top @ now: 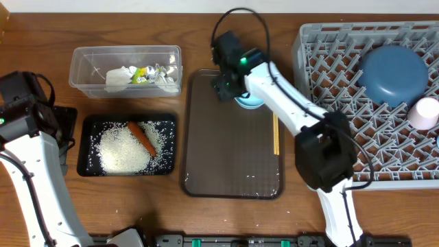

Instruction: Sort waste into correct bins and load items into the dishwasher rack

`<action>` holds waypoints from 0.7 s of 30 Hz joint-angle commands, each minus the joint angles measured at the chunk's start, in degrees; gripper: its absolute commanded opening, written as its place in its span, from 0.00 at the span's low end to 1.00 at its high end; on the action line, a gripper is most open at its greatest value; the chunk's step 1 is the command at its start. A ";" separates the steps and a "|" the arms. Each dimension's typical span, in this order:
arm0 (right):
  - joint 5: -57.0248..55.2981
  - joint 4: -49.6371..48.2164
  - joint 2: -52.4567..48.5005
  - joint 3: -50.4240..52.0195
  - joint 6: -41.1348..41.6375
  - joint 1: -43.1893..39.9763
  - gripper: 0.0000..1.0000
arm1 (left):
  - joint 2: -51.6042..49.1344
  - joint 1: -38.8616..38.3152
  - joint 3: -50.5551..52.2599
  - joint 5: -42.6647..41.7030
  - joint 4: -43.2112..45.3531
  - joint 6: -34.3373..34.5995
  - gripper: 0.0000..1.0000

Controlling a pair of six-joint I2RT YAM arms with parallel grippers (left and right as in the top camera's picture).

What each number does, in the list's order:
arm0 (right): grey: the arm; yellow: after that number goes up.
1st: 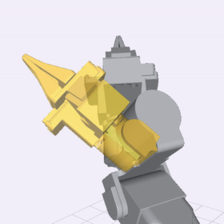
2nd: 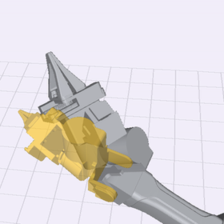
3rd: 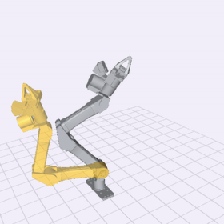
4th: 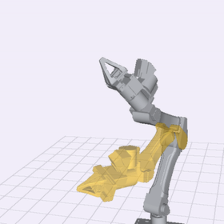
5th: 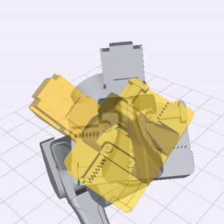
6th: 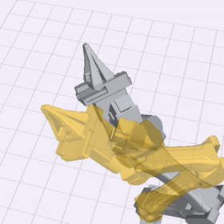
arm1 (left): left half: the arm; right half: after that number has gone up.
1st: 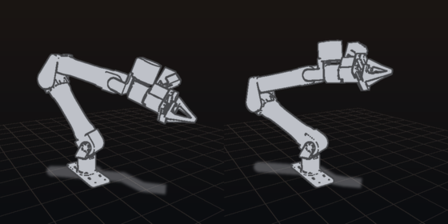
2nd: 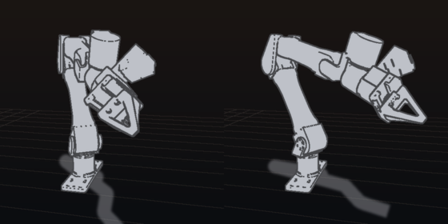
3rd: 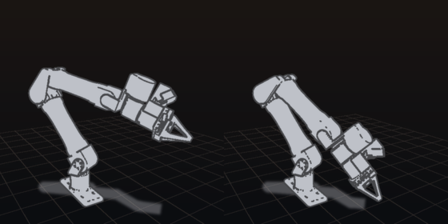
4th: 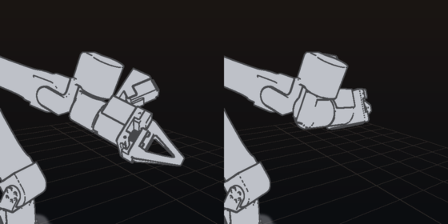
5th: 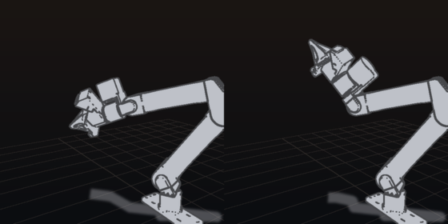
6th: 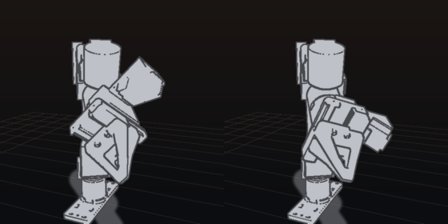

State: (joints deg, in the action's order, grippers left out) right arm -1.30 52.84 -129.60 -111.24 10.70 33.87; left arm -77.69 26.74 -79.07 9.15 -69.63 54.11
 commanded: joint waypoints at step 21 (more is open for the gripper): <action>-4.68 7.17 1.16 -3.78 5.20 -0.28 0.01 | -0.28 0.24 -0.39 0.31 -0.22 -0.52 0.99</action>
State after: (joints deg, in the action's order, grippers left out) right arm -5.89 58.74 -133.40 -112.40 15.09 34.48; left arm -77.69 26.74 -79.07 9.15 -69.63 54.11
